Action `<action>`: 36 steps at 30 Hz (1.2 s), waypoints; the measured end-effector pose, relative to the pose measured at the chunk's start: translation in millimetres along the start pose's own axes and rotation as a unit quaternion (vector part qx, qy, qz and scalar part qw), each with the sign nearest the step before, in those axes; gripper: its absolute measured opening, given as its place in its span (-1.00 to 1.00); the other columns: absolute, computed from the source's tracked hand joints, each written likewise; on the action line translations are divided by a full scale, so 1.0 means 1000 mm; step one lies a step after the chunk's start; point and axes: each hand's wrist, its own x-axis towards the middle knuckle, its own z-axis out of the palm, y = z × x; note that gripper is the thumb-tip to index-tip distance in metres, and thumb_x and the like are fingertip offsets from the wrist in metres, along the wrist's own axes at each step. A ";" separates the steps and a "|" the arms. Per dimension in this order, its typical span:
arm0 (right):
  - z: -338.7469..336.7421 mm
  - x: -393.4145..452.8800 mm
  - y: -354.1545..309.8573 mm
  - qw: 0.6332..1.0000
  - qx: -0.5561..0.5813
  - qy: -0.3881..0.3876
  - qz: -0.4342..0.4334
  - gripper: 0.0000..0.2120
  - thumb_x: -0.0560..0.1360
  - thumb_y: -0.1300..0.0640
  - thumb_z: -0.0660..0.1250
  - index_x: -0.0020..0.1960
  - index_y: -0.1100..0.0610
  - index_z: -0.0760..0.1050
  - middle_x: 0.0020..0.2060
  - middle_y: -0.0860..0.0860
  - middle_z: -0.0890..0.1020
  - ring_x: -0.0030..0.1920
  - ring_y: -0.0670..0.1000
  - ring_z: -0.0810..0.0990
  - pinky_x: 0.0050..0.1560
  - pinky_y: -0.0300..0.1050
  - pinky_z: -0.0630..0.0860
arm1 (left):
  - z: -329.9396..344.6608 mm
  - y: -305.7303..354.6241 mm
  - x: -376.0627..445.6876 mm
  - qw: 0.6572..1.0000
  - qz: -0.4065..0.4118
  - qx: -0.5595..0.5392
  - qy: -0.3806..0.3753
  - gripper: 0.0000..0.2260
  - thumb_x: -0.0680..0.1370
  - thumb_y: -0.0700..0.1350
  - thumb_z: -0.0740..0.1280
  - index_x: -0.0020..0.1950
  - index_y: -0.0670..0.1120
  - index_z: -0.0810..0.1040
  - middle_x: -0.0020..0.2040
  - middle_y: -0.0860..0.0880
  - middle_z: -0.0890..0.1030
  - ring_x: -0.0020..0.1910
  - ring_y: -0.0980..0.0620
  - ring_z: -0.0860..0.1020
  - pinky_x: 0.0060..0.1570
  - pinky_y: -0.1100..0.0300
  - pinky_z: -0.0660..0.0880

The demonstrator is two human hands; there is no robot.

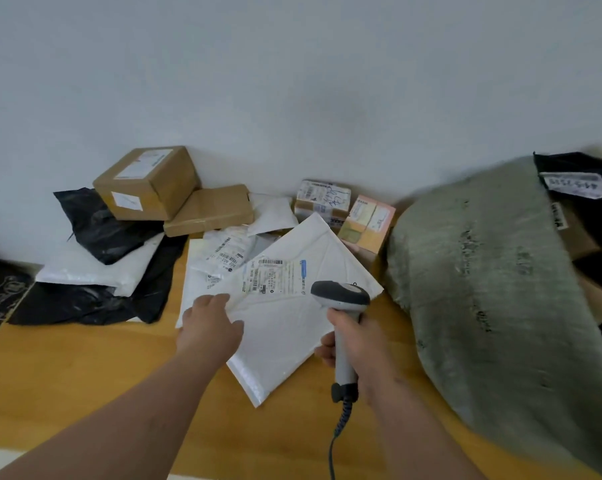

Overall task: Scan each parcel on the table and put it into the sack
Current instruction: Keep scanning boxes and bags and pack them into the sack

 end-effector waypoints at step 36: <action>0.043 0.017 -0.032 0.998 -0.033 -0.038 -0.031 -0.90 0.56 0.13 0.34 0.00 0.15 0.56 -0.36 0.09 0.60 -0.36 0.04 0.65 -0.24 -0.09 0.61 | -0.007 -0.004 0.064 0.998 -0.028 0.048 0.020 -0.59 0.59 -0.05 0.22 0.45 0.09 0.35 0.31 -0.01 0.44 0.31 -0.05 0.42 0.39 -0.03 0.19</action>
